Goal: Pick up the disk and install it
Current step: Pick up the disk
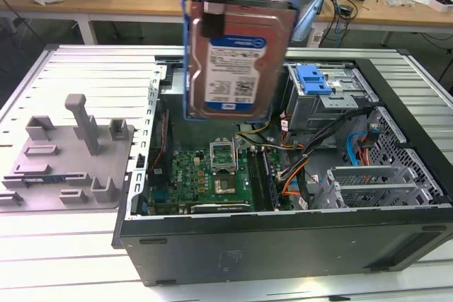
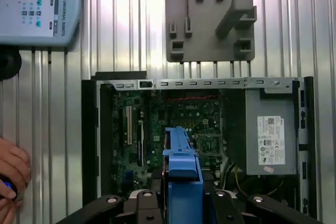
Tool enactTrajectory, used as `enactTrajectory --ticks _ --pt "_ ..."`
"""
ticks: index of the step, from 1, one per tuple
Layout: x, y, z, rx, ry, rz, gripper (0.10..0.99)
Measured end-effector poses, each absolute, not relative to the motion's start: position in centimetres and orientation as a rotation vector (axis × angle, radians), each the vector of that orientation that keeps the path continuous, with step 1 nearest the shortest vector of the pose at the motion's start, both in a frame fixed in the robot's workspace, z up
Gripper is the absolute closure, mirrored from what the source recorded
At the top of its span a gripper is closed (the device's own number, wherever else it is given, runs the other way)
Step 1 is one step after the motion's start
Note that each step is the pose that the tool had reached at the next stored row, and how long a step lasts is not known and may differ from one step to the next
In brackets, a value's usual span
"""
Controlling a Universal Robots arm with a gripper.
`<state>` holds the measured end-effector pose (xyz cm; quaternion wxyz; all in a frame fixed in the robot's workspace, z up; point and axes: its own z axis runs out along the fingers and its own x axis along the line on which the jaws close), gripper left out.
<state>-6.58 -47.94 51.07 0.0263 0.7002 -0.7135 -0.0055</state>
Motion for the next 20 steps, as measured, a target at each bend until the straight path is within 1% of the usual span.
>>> enactTrajectory --ticks 12,20 --pt "0.4 -50.0 51.1 2.161 -2.202 -0.014 0.722" --pt "0.4 -50.0 51.1 2.160 -2.201 -0.012 0.722"
